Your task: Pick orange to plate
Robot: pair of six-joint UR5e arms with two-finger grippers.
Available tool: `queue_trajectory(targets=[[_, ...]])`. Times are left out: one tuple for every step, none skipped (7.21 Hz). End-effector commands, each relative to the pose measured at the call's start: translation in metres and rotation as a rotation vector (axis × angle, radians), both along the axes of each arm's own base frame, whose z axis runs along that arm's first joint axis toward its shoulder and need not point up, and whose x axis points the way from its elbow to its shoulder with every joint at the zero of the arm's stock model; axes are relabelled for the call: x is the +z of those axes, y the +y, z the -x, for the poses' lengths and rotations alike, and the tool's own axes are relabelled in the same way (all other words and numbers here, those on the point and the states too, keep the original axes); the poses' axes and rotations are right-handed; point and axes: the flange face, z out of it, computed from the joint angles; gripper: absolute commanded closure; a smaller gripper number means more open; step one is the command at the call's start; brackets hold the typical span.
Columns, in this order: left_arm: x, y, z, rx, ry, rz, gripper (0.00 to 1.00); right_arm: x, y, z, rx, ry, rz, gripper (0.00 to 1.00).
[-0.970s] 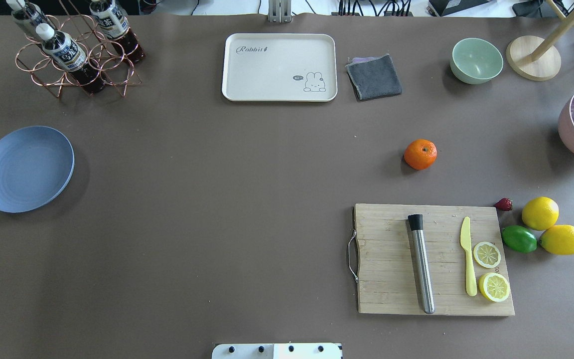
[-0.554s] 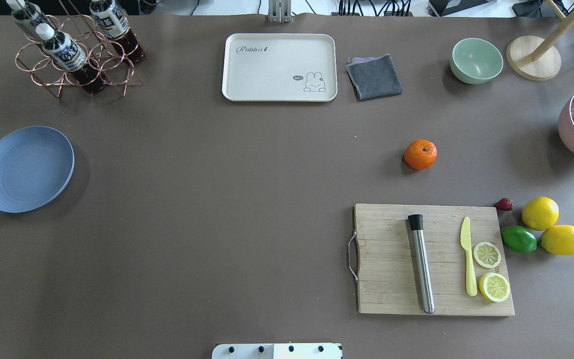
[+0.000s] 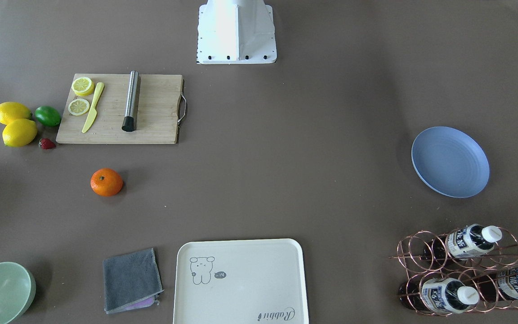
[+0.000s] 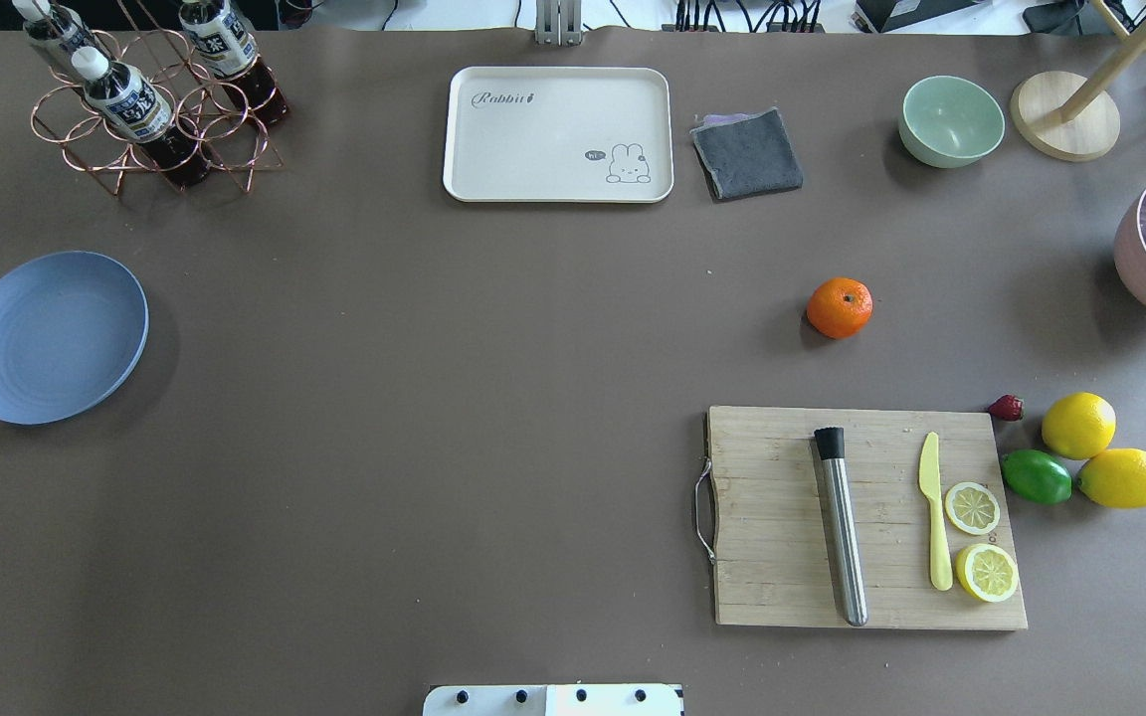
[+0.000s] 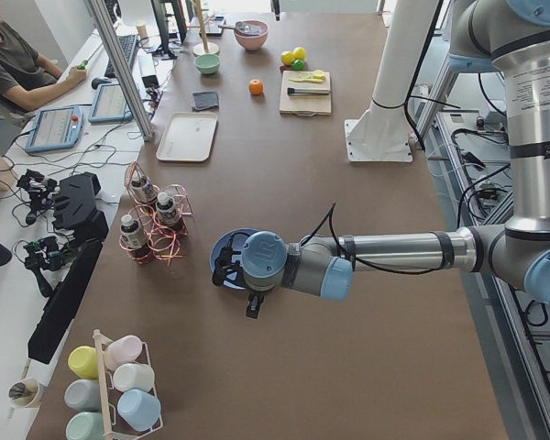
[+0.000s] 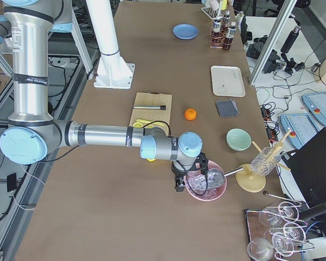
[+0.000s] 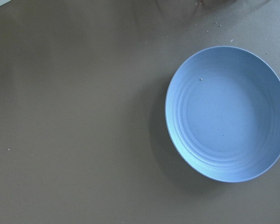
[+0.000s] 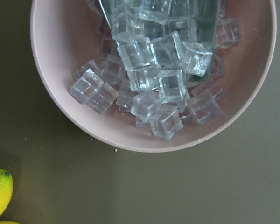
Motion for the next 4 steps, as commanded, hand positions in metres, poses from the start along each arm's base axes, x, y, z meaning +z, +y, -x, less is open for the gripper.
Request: queue_trajectory(targets=[[0.002,-0.003,-0.007,-0.001,-0.001,0.023,0.03,0.001,0.001,0.003,0.001,-0.048,0.013,0.00],[-0.001,-0.015,-0.027,0.031,0.001,0.033,0.03,0.006,0.003,0.004,0.002,-0.056,0.028,0.00],[0.000,-0.032,-0.041,0.040,0.006,0.051,0.03,0.002,-0.002,0.004,0.002,-0.057,0.018,0.00],[0.012,-0.055,-0.065,0.059,0.012,0.041,0.03,-0.002,-0.002,0.004,0.000,-0.060,0.007,0.00]])
